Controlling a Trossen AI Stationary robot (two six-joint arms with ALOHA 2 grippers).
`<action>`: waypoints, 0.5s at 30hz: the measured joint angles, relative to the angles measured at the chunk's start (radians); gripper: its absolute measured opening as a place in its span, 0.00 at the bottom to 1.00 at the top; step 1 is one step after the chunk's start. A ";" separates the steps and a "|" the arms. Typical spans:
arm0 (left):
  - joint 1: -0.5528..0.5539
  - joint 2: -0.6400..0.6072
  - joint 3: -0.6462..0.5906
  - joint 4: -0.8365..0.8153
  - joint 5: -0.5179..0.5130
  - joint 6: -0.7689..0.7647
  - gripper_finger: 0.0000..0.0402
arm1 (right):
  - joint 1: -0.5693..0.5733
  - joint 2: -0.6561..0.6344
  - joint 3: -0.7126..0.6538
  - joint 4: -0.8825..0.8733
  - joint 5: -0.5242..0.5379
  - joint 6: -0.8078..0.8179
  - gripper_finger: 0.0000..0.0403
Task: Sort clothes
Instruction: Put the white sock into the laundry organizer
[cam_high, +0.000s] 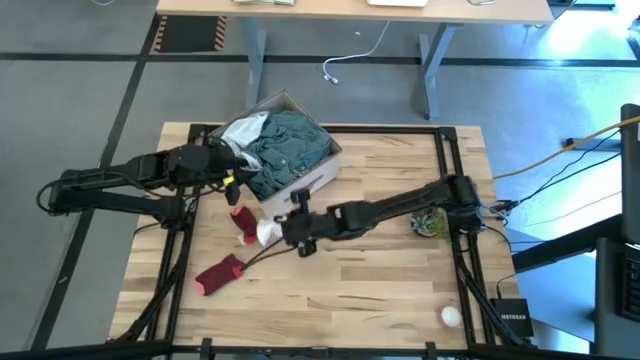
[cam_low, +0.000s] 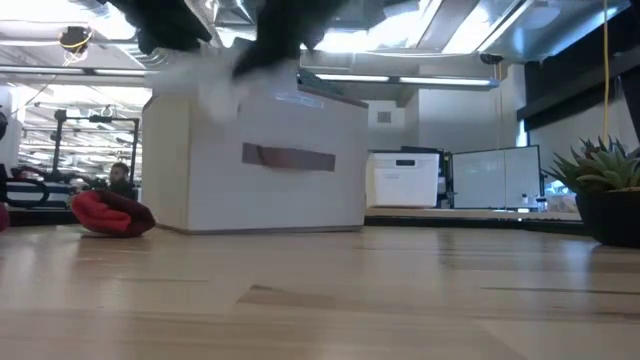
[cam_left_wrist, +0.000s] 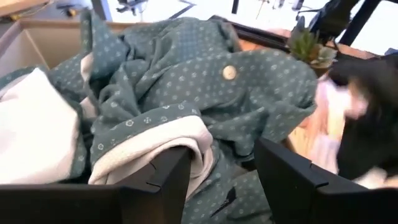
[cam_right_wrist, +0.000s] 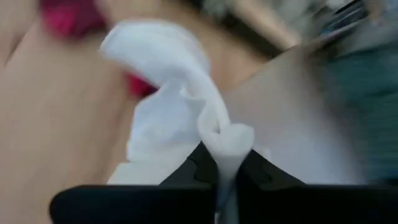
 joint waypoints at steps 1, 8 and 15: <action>-0.004 -0.008 0.000 0.007 0.000 0.007 0.43 | -0.003 -0.025 0.007 0.005 0.012 -0.007 0.07; -0.017 -0.078 -0.001 0.087 0.000 0.102 0.43 | -0.090 -0.183 0.034 0.092 0.054 -0.054 0.06; -0.017 -0.125 0.010 -0.003 0.000 0.104 0.43 | -0.253 -0.219 0.038 0.194 -0.017 -0.003 0.13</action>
